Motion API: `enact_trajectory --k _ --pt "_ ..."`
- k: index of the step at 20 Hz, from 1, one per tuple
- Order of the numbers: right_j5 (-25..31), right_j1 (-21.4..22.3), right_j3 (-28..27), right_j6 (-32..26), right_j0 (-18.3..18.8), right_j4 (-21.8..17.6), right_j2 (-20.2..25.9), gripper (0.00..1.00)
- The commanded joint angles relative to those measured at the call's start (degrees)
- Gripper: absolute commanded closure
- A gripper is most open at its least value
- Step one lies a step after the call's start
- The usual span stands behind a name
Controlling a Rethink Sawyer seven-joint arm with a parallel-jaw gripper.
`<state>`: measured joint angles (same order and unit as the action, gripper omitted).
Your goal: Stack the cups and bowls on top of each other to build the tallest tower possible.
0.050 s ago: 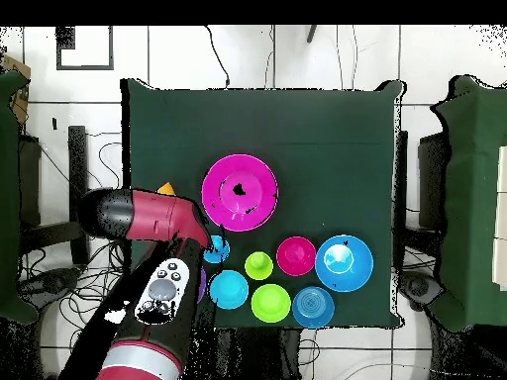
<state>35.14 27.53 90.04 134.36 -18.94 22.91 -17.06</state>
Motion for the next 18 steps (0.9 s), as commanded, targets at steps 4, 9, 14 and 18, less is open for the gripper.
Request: enact_trajectory --k 4,9,14,18 --pt "8.4 -15.1 -10.2 13.9 -3.9 -4.5 -7.4 0.0" --pt "29.9 -21.0 -26.2 19.9 -5.3 -4.7 -15.5 0.0" --pt "40.6 -29.2 -41.4 25.4 -3.2 -2.5 -19.1 0.0" --pt "45.0 -30.5 -46.2 27.7 -2.7 -0.8 -19.2 0.0"
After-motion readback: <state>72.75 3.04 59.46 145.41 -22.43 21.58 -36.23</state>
